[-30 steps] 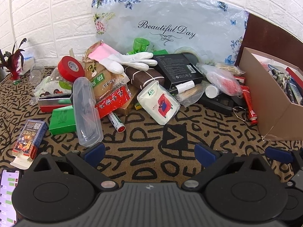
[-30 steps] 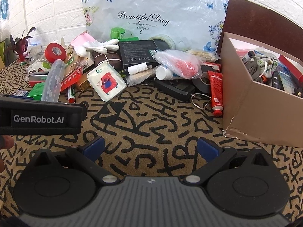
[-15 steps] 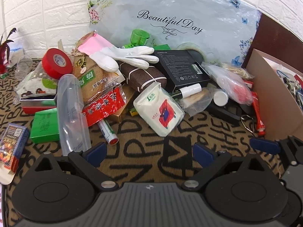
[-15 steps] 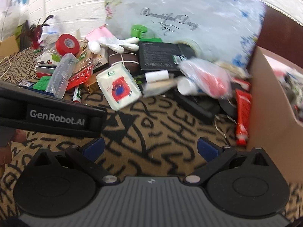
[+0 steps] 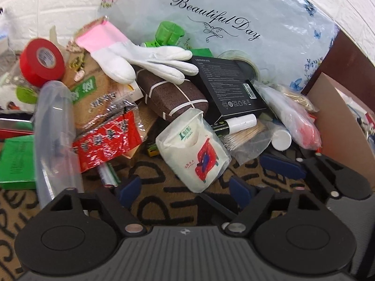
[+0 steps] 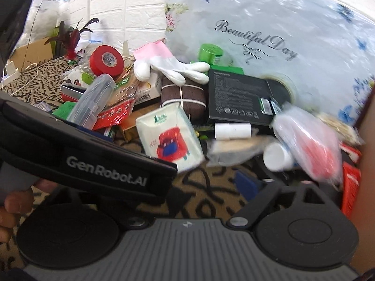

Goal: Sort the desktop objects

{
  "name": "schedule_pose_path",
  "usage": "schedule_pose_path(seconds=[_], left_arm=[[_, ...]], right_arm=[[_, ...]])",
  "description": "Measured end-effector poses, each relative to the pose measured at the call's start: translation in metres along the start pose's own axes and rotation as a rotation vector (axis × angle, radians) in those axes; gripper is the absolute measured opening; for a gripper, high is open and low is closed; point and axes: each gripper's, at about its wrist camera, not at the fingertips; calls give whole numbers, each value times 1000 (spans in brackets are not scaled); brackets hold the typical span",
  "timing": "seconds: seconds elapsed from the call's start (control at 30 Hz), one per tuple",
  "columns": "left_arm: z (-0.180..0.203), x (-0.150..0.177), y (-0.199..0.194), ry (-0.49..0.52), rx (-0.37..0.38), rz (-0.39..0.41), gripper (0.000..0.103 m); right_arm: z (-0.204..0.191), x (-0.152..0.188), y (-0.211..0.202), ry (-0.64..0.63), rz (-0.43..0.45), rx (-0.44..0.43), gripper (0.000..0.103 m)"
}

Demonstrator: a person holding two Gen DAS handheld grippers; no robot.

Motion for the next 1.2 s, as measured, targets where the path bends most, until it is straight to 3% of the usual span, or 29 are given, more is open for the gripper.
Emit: schedule_pose_path(seconds=[0.23,0.27,0.37,0.47,0.53,0.8,1.07,1.1,1.17,1.2], left_arm=[[-15,-11,2,-103,109,54,74],[-16,-14,4,-112,108,47,65],[-20,-19,12,-140,144,15,40],[-21,-14,13,-131,166,-2,29],[-18,-8,10,-114,168,-13,27],[-7,31,-13,-61,242,-96,25],[30,84,-28,40,317,-206,25],[36,89,-28,57,316,-209,29],[45,95,-29,81,297,-195,49],[49,98,-30,90,287,-181,54]], right_arm=[[-7,-11,9,-116,78,3,77],[-8,-14,13,-130,72,1,74],[-12,-18,25,-149,35,-21,52],[-12,-16,26,-139,18,-20,44],[-10,-13,21,-123,3,-46,39],[-16,19,-22,-82,-58,-91,36],[-14,87,-83,69,-130,-118,36],[-13,95,-90,97,-131,-115,36],[-13,105,-98,126,-127,-103,38],[-11,110,-101,140,-122,-100,43]])
Point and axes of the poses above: each gripper's, at about its wrist camera, not at the fingertips, and y roughly the way its jaws point, z to its right, x to its underside, and after that the axes turned 12 degrees about -z, right-handed
